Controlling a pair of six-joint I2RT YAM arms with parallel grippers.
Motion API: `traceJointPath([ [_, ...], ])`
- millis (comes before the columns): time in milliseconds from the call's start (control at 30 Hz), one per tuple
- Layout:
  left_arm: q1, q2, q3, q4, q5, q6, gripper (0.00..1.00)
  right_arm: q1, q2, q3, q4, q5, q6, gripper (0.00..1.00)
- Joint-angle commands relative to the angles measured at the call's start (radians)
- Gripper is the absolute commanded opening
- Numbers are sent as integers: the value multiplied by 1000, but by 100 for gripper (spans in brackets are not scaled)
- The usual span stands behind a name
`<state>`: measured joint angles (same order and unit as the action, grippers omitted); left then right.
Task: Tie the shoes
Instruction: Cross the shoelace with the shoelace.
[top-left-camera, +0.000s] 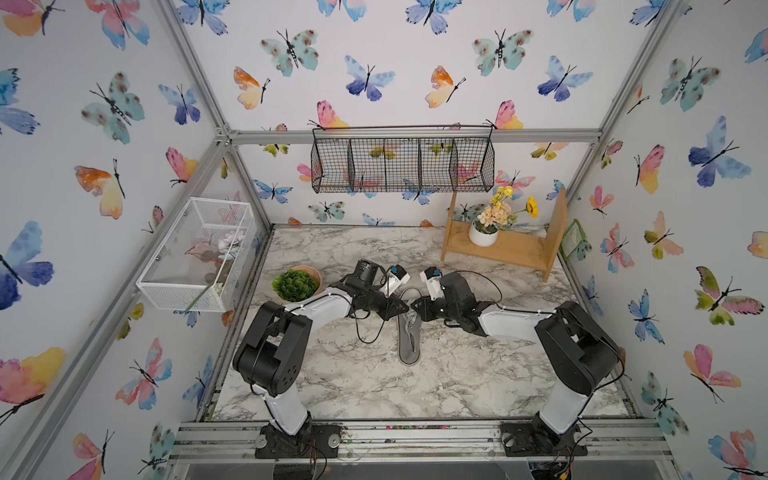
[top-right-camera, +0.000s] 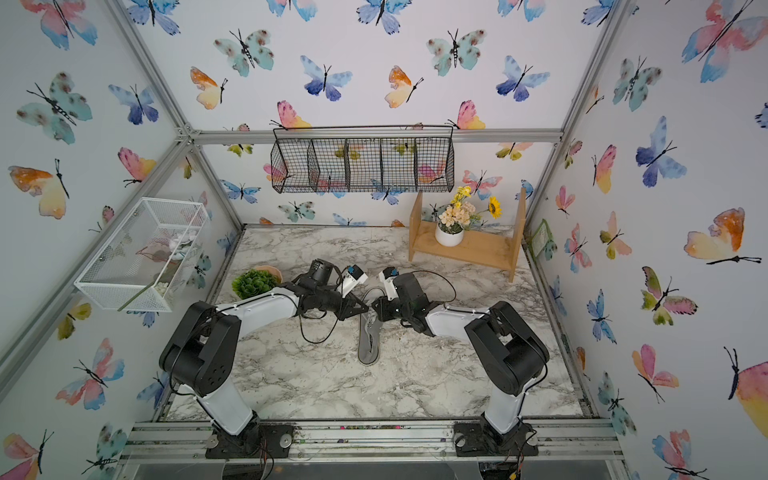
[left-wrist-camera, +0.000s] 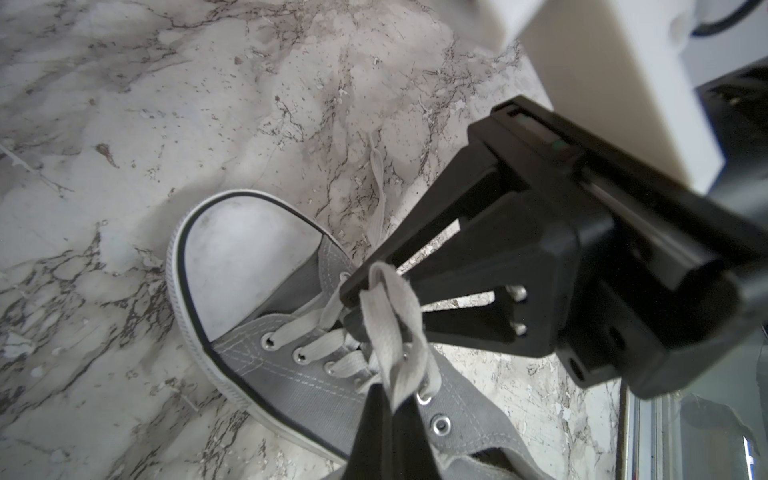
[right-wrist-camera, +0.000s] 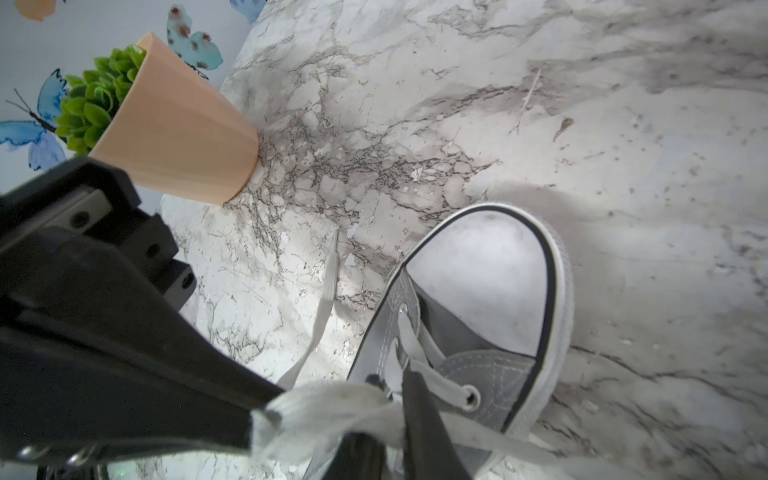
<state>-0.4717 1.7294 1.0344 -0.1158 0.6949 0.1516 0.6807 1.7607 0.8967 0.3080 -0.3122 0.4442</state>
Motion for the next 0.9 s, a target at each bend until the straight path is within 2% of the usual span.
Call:
traceJointPath([
  [0,12,-47,-11,10,55,-6,0,2,-53,-8,-3,-89,-64,12],
  [267,18,-45,-13,16,51,-22,0,2,-112,-47,-6,-302,-88,10],
  [633,15,-16,-6,12,34,-29,0,1,-65,-36,-36,-484,-56,9],
  [867,-11,32,13,4,41,-20,0,-11,-20,-25,-48,-550,-2,14],
])
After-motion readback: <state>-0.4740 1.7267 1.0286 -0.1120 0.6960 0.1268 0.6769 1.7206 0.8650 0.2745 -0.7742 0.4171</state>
